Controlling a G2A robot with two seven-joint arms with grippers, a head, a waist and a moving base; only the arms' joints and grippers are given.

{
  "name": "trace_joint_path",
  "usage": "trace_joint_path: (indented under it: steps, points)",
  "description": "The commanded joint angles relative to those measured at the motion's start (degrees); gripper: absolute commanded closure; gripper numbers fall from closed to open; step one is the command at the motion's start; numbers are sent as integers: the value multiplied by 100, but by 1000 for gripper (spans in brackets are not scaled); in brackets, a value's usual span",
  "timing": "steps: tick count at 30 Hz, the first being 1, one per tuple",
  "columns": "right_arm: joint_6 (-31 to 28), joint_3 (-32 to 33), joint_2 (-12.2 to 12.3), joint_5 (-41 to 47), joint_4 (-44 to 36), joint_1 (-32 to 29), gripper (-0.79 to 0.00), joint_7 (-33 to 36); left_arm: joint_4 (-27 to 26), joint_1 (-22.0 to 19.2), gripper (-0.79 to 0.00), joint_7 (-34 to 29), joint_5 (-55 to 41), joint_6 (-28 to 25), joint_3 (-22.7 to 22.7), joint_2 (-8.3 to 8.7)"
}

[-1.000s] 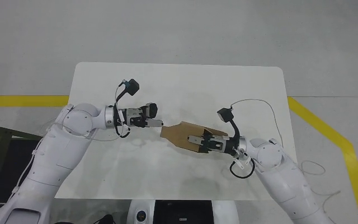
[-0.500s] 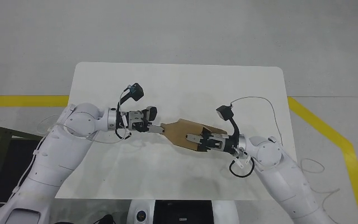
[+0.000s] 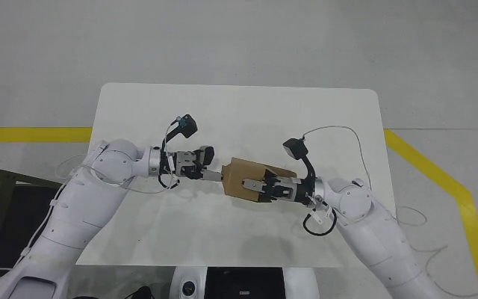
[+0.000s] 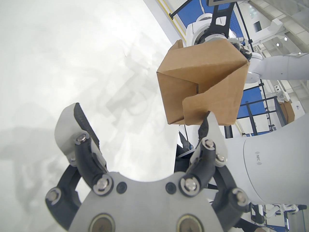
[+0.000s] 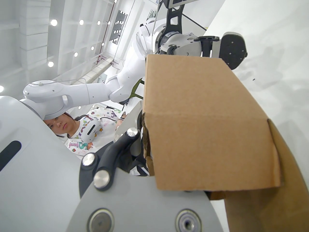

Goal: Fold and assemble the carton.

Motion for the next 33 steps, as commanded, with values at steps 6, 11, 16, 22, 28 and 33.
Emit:
trace_joint_path:
  steps: [6,11,16,22,28,33]
  points:
    - [-68,-118,-34,60,54,102,0,-26,-17,-13,-785,-12,-89,-10,49,-5]
    - [-107,-210,-61,117,91,175,0,-27,-42,-16,-785,41,-125,20,95,-16]
    - [-126,-239,-73,148,107,215,0,-29,-29,-17,-785,84,-150,45,134,-26]
    - [-165,-297,-94,229,112,247,0,-42,-6,-11,-785,77,-287,92,164,-33]
    - [-206,-362,-119,253,165,307,0,-58,-43,2,-785,64,-374,100,175,-35]
    - [-209,-359,-123,242,222,320,0,-56,-35,4,-785,62,-388,99,169,-34]
